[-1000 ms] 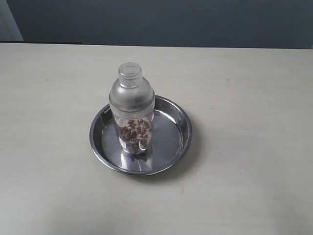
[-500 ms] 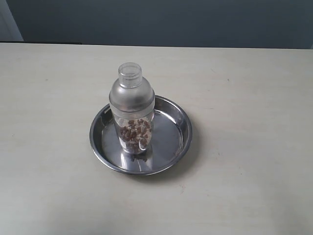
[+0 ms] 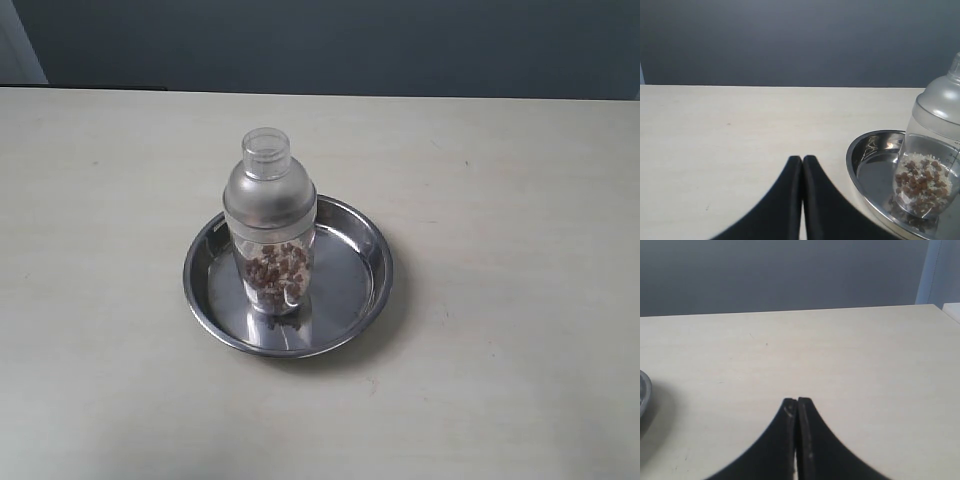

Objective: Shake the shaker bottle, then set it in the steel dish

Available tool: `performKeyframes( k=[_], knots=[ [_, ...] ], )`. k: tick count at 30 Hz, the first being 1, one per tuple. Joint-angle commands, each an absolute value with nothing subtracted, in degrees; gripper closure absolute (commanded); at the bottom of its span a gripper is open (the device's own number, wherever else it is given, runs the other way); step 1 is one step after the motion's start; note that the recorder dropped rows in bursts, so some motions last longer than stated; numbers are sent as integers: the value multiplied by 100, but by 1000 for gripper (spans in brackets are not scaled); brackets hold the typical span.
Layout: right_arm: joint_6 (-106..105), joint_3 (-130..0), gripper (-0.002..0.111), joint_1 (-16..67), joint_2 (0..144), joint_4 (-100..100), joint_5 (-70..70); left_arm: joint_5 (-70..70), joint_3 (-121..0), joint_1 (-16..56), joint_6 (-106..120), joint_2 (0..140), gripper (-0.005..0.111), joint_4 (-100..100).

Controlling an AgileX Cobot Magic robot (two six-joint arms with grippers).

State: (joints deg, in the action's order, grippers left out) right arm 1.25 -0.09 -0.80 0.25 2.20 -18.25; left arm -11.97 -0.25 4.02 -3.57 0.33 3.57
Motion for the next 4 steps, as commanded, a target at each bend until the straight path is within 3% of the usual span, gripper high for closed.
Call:
performKeyframes(
  k=[1,4],
  knots=[
    [114,0,109,-60,0,210,-1757,-1174,0,386,-389,0,106,356],
    [114,0,109,-60,0,210,-1757,-1174,0,386,-389,0,106,356]
  ],
)
